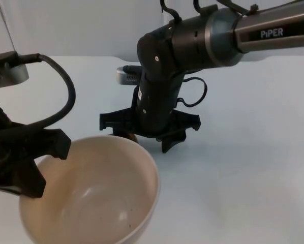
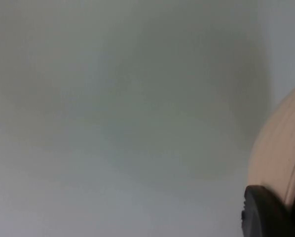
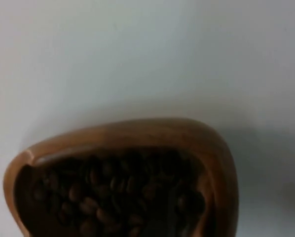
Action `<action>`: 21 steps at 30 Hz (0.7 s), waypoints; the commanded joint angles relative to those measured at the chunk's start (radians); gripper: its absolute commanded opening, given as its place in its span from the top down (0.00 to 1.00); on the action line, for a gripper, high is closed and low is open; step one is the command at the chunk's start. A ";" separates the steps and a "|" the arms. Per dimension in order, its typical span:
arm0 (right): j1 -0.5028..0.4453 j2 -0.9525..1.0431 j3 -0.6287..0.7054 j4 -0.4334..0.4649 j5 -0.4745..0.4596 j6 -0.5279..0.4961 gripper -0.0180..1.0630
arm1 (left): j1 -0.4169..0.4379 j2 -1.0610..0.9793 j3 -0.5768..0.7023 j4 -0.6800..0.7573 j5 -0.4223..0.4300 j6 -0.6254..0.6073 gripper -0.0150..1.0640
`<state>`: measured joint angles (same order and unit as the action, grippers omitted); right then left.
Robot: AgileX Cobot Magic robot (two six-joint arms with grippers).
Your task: Pick up the bowl with the left hand and pour the coffee beans from the cup into the bowl with the right hand.
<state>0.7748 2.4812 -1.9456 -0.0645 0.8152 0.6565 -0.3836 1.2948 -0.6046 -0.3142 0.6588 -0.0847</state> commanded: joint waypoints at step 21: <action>0.000 0.015 -0.005 0.010 -0.027 -0.014 0.87 | 0.001 -0.009 0.002 -0.014 -0.013 0.001 0.99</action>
<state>0.7748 2.4913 -1.9459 -0.0504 0.7858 0.6523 -0.3836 1.2948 -0.6046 -0.3179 0.6568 -0.0847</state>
